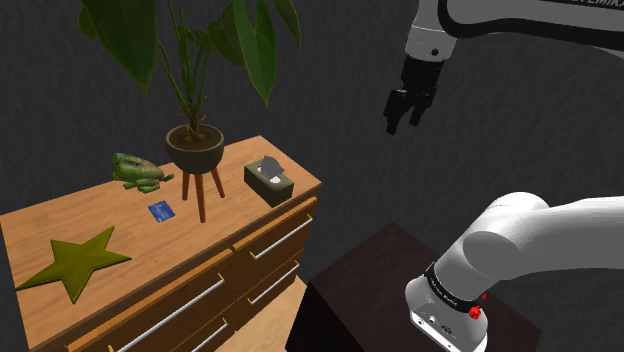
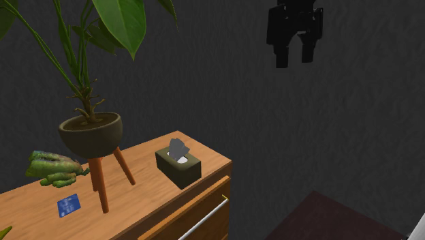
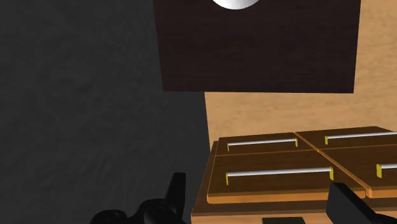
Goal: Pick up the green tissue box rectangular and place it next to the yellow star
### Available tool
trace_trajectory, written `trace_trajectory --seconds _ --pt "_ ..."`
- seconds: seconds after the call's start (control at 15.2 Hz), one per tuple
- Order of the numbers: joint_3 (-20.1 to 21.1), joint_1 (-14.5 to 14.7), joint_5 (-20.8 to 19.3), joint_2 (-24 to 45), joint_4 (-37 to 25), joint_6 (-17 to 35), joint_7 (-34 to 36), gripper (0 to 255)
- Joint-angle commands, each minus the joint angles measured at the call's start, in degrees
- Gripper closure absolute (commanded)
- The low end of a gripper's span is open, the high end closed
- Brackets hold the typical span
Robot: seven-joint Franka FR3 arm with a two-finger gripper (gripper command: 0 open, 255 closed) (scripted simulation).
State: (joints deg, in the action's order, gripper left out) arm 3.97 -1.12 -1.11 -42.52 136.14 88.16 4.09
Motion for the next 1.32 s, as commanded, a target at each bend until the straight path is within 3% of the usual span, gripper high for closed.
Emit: trace_trajectory --seconds 0.0,0.66,1.25 --pt "0.00 0.00 0.00 0.00 0.00 0.00 0.00 0" --pt "-2.79 1.04 6.68 10.83 8.60 26.17 -1.59 0" --pt "-5.44 4.63 17.47 28.02 7.68 48.04 -8.10 0"
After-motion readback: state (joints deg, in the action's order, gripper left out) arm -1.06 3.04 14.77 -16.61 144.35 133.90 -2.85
